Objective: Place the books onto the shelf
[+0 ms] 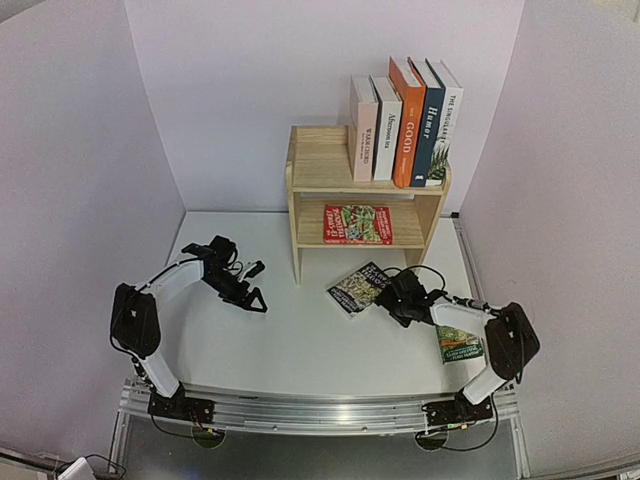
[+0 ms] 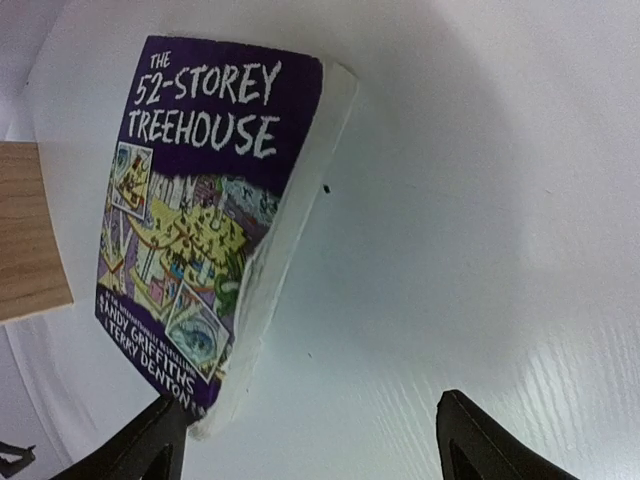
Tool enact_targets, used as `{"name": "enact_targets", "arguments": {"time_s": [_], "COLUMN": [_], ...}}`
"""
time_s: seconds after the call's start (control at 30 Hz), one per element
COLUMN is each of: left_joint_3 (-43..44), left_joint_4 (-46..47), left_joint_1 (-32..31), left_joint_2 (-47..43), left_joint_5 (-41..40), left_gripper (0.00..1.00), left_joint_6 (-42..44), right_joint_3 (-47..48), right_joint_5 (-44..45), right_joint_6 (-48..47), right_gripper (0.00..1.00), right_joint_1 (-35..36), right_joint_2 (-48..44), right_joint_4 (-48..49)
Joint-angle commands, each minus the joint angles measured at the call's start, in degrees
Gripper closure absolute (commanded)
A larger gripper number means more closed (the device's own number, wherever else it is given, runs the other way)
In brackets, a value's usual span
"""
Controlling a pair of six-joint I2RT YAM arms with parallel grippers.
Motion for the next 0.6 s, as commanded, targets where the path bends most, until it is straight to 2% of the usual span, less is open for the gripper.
{"name": "enact_targets", "arguments": {"time_s": [0.0, 0.2, 0.27, 0.37, 0.4, 0.47, 0.5, 0.57], "left_joint_3": [1.1, 0.8, 0.7, 0.7, 0.7, 0.5, 0.4, 0.3], "left_joint_4": [0.4, 0.6, 0.7, 0.8, 0.9, 1.0, 1.2, 1.5], "left_joint_1": [0.0, 0.0, 0.0, 0.0, 0.0, 0.0, 0.0, 0.0], "left_joint_2": [-3.4, -4.3, -4.4, -4.5, -4.5, -4.3, -4.2, -3.9], "left_joint_5": [-1.0, -1.1, -1.2, -1.8, -2.0, -2.3, -2.2, -1.9], "left_gripper": [0.04, 0.04, 0.04, 0.04, 0.04, 0.04, 0.04, 0.04], "left_joint_6": [1.4, 1.5, 1.6, 1.5, 1.5, 1.4, 1.4, 1.3], "right_joint_3": [6.8, 9.6, 11.4, 11.9, 11.6, 10.2, 9.2, 8.2], "right_joint_5": [1.0, -2.7, -4.4, -6.7, -7.4, -8.2, -9.3, -11.7], "right_joint_6": [2.8, 5.7, 5.4, 6.0, 6.4, 7.3, 7.3, 5.9], "right_gripper": [0.17, 0.28, 0.36, 0.54, 0.64, 0.92, 0.99, 1.00], "right_joint_1": [-1.5, -4.8, -5.0, -5.0, -5.0, -5.1, -5.1, -5.0], "right_joint_2": [9.0, 17.4, 20.2, 23.1, 23.7, 24.3, 24.5, 24.9], "right_joint_4": [5.7, 10.9, 10.9, 12.7, 13.2, 14.5, 15.9, 18.0]}}
